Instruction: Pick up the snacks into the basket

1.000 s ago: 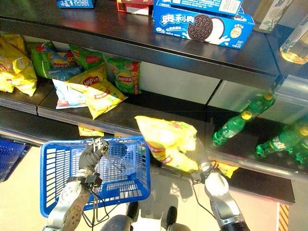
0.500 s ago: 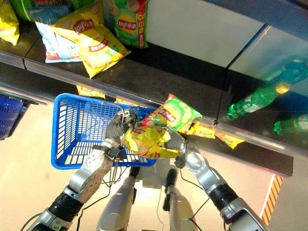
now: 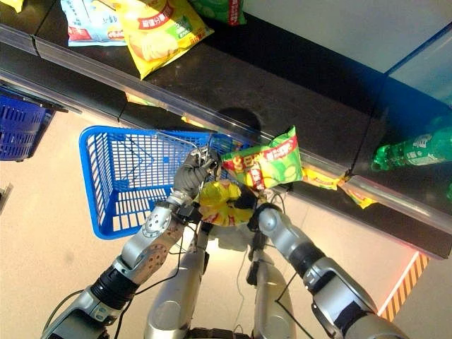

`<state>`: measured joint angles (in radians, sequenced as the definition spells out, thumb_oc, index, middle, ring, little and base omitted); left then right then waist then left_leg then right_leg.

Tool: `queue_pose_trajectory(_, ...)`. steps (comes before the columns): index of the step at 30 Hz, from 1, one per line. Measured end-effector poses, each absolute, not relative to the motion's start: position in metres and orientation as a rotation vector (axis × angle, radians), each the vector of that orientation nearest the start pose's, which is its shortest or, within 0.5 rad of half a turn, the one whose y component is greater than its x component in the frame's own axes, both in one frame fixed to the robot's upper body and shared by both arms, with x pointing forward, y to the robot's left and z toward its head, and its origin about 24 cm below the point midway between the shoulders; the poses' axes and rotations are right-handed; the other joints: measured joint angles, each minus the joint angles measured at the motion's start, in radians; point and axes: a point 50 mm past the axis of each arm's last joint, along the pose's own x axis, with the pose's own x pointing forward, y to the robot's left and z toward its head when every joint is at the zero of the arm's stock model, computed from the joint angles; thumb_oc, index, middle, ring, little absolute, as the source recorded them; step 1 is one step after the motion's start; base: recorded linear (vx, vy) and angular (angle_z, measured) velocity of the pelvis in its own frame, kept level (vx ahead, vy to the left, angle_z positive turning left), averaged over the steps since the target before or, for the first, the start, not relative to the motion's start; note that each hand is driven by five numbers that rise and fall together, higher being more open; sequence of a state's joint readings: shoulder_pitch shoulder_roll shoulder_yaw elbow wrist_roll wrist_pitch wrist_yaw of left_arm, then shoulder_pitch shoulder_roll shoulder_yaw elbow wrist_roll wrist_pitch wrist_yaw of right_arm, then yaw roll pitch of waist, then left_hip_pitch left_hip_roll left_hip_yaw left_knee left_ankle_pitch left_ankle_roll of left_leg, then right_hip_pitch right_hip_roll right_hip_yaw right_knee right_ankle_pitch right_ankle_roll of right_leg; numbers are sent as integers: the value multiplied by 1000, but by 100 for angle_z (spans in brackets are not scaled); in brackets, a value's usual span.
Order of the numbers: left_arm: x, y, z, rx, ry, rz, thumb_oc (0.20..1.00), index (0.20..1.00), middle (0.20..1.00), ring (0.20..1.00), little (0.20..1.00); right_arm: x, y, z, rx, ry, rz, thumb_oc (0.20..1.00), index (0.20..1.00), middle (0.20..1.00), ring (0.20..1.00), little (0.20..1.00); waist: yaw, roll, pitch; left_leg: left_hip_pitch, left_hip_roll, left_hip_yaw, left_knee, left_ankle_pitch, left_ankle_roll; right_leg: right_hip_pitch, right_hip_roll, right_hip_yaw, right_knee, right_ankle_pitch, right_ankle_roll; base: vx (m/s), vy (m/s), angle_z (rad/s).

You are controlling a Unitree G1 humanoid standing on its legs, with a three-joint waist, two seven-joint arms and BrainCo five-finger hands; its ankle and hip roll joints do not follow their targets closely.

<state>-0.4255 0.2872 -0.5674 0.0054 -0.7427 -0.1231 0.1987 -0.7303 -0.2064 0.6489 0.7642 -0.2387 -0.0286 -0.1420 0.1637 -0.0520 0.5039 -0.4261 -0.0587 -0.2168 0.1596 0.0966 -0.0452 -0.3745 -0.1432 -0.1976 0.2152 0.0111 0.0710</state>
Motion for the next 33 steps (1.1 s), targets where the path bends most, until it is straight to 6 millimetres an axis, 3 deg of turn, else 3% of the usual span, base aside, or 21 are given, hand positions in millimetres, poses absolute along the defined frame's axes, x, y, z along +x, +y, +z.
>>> queue_pose_trajectory(1,290,43,122,-387,-144,-508,200,200,200,200,200,365,-64,56,-941,-14,385,200,200,200,200,200,9,12,6,-3,-1,-7,6,-2,-3,-1,-2,-5,10,-8,-1,-19,-10,12)
queue_pose_trajectory(3,283,31,126,-390,-147,-570,200,200,200,200,200,371,-65,68,-967,-51,372,200,200,200,200,200,29,16,8,-28,-1,-10,10,-4,-7,-33,-5,-6,36,-18,-3,-12,-10,11)
queue_pose_trajectory(5,283,29,130,-404,-173,-582,200,200,200,200,200,374,-70,76,-973,-81,336,200,200,200,200,200,52,21,11,-51,-5,-16,19,-2,-7,-58,-8,-9,54,-23,-3,-2,-27,8)
queue_pose_trajectory(14,285,23,139,-434,-185,-604,200,200,200,200,200,388,-60,109,-997,-170,264,200,200,200,200,200,50,24,16,-92,-17,-39,36,0,-4,-90,-19,-31,77,-35,-3,21,-2,8)
queue_pose_trajectory(20,286,23,139,-469,-162,-581,200,200,200,200,200,386,-54,102,-1049,-168,296,200,200,200,200,200,46,24,16,-94,-19,-40,37,0,-4,-90,-21,-33,76,-39,-1,4,3,1)
queue_pose_trajectory(27,277,6,137,-481,-140,-637,200,200,200,200,200,382,-47,89,-1161,-149,361,200,200,200,200,200,45,24,16,-94,-17,-40,37,0,-4,-91,-20,-32,77,-39,-2,0,0,0)
queue_pose_trajectory(28,277,6,137,-481,-141,-638,200,200,200,200,200,381,-47,88,-1162,-150,363,479,479,479,479,479,44,24,16,-93,-17,-39,37,0,-4,-91,-20,-32,77,-39,-2,0,0,0)
queue_pose_trajectory(29,277,6,138,-480,-143,-640,200,200,200,200,200,381,-46,89,-1158,-150,363,1000,1000,1000,1000,1000,44,24,16,-93,-17,-39,37,0,-4,-92,-20,-31,78,-39,-2,0,0,0)
queue_pose_trajectory(33,278,6,139,-480,-145,-634,200,200,200,200,200,381,-45,88,-1150,-150,361,1000,1000,1000,1000,1000,44,24,16,-92,-16,-35,37,-1,-4,-92,-20,-28,78,-39,-2,-1,29,-1)
